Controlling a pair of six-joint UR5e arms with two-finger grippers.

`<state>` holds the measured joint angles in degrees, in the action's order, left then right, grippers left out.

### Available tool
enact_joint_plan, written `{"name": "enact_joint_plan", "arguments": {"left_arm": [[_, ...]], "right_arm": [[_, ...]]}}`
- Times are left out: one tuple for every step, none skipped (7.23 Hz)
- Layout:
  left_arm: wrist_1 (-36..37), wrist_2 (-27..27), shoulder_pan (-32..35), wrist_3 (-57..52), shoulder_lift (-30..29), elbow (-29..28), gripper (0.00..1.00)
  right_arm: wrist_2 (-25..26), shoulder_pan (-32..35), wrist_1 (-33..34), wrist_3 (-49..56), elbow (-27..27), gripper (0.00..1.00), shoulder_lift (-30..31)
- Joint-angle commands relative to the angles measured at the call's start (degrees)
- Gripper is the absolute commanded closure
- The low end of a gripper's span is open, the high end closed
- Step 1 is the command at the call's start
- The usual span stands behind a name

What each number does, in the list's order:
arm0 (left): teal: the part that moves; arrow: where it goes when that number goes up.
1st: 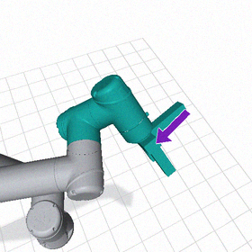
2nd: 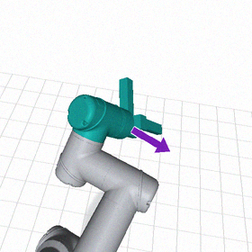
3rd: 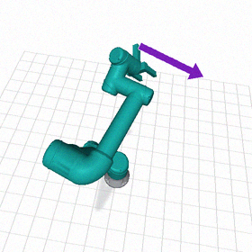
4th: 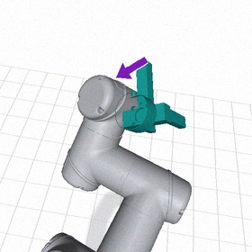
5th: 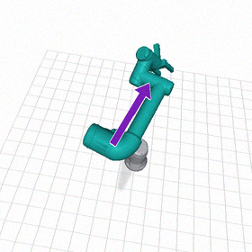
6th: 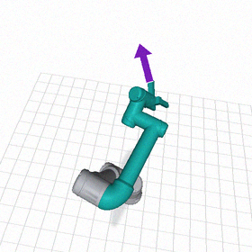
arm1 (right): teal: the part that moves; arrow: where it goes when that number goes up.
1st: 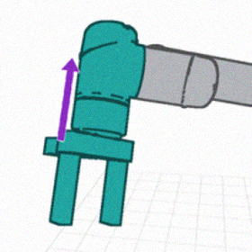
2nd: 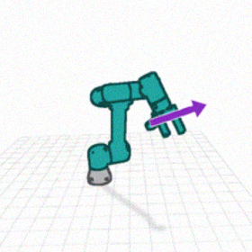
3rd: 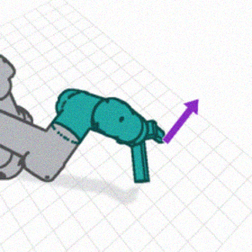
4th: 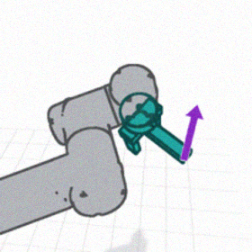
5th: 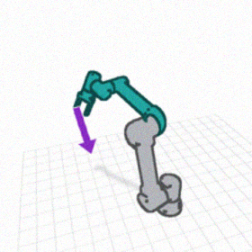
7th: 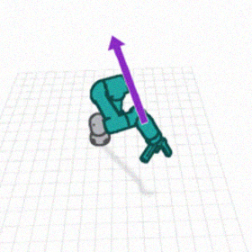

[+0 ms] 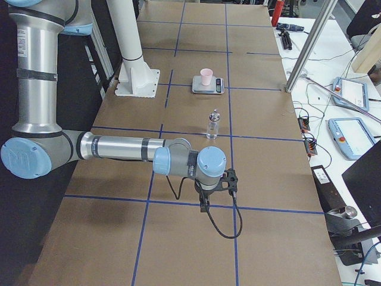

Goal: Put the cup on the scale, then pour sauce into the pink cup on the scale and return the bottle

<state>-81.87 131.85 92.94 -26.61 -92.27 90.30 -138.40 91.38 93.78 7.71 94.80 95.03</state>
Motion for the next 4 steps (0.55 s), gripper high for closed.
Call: {"name": "enact_joint_plan", "arguments": {"left_arm": [[-0.48,0.94,0.31,0.24,0.42,-0.13,0.0],[-3.18,2.25,0.4,0.5,1.38,-0.13,0.0],[-7.12,2.27,0.49,5.46,2.26,-0.13,0.0],[-9.86,2.27,0.49,11.6,2.62,-0.04,0.0]], "right_arm": [[-0.64,0.11,-0.08,-0.15,-0.49,0.0,-0.63],[-0.64,0.2,0.0,-1.37,-0.49,0.0,-1.5],[-0.73,0.2,-0.08,-4.08,-0.41,0.0,-2.47],[-0.73,0.2,-0.17,-4.36,-0.4,0.0,-2.74]]}}
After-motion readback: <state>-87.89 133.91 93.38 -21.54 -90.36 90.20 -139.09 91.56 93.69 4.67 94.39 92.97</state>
